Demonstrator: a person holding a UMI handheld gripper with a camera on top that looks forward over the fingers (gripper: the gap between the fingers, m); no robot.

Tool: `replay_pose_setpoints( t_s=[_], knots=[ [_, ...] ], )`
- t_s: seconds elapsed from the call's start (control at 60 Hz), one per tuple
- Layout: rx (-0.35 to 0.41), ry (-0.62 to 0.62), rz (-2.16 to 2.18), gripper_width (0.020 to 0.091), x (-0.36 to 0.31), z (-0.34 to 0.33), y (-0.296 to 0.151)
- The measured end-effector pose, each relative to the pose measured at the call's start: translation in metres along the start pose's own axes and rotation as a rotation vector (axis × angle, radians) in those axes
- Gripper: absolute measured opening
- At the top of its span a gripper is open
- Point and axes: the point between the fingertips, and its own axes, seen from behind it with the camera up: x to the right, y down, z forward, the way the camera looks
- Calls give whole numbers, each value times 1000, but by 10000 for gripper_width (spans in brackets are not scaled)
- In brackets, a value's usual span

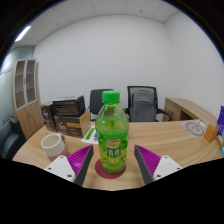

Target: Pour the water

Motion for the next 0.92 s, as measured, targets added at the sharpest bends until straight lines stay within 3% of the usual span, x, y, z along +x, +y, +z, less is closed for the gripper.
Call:
replay_pose_setpoints(
  t_s=[0.15,0.3,0.55,0.917],
  knots=[
    [-102,31,49,845,-12,-91,22],
    [-151,84,77,847,-29,-180,7],
    [-108,178,75,846,-41,-259,-46],
    [-57,219,95,843,-58,-284,-80]
  ],
)
